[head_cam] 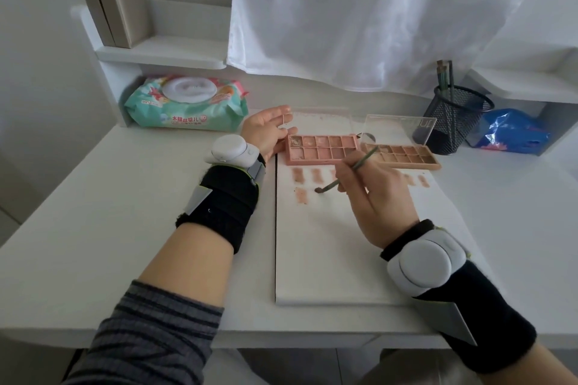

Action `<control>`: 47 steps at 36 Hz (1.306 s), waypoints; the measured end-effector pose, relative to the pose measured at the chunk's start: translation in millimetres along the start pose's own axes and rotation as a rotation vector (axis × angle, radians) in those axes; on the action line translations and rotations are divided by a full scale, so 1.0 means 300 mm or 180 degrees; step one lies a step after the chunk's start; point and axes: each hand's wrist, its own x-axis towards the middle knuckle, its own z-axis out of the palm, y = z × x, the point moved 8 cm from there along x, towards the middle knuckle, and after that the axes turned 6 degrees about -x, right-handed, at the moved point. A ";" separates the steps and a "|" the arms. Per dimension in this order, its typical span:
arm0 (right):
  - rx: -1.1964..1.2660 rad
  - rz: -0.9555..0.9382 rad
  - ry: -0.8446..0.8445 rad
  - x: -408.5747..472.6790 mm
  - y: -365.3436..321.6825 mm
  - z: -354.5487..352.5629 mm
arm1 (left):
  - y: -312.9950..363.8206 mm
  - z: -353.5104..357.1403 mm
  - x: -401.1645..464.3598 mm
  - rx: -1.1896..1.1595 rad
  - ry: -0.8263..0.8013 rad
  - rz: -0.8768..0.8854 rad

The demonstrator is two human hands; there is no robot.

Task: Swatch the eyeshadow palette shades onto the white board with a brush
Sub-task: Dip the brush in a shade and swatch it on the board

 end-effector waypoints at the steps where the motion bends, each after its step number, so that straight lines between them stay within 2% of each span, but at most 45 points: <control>1: -0.0058 -0.0111 -0.0026 -0.002 -0.012 0.000 | -0.002 0.001 0.000 0.0003 0.0002 -0.0001; 6: -0.0002 -0.0366 -0.0149 -0.004 -0.050 0.001 | 0.000 -0.001 -0.004 -0.0005 0.0053 0.0016; 14: 0.0284 0.0194 0.0248 -0.006 0.014 -0.031 | 0.005 0.003 -0.009 -0.0019 0.0053 -0.0007; 20: 0.0364 0.0309 -0.0098 0.003 0.023 0.007 | 0.006 0.003 -0.011 -0.0032 0.0065 -0.0022; 27: 0.0608 0.0574 0.0142 0.005 0.055 -0.008 | 0.005 0.002 -0.008 -0.0004 0.0055 -0.0012; 30: 0.0548 0.0664 0.0058 0.017 0.067 0.000 | 0.003 0.000 -0.006 0.0012 0.0026 -0.0023; 37: 0.0355 0.0636 0.0022 0.046 0.060 0.013 | 0.007 0.001 -0.011 0.0027 -0.0001 -0.0017; 47: 0.0519 0.0527 0.0054 0.035 0.051 0.012 | 0.010 0.008 -0.021 -0.0048 0.0037 -0.0052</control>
